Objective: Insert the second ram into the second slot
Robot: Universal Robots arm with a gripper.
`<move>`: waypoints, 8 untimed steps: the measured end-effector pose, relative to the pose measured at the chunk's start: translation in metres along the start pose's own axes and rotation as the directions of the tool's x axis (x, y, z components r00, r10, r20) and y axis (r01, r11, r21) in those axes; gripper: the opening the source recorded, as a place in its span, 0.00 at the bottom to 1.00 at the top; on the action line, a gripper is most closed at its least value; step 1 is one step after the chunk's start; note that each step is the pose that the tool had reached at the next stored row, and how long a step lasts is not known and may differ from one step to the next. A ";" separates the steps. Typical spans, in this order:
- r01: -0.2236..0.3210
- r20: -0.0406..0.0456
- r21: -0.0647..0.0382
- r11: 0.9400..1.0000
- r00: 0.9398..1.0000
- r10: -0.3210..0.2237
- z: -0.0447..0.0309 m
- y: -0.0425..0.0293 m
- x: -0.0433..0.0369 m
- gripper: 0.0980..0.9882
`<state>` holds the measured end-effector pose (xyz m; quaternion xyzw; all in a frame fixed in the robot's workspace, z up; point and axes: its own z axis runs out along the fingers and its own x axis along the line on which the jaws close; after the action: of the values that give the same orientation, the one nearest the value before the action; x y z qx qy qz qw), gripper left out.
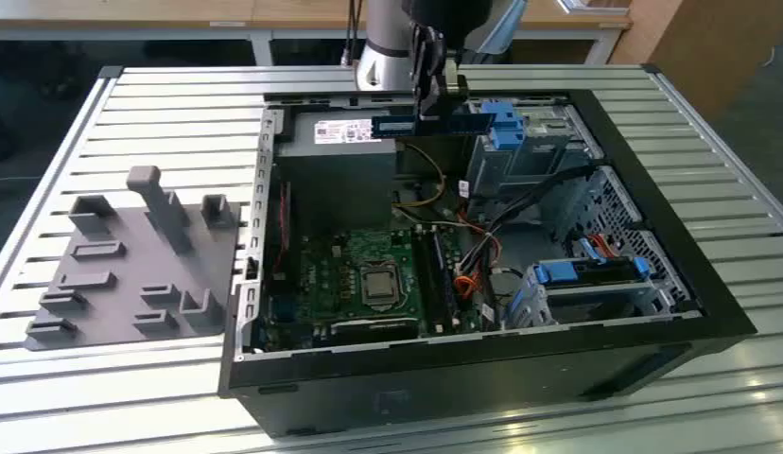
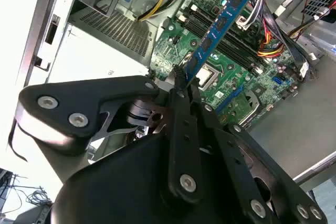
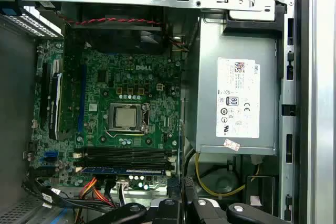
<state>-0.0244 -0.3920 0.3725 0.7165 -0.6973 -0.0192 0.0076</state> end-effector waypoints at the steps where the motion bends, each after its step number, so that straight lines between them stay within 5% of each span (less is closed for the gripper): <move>1: 0.000 0.000 0.000 1.000 1.000 0.000 0.0000 0.0000 0.0000 0.05; 8: 0.000 0.000 0.000 1.000 1.000 0.000 -0.0001 0.0001 0.0022 0.05</move>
<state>-0.0244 -0.3942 0.3725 0.7165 -0.6973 -0.0192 0.0077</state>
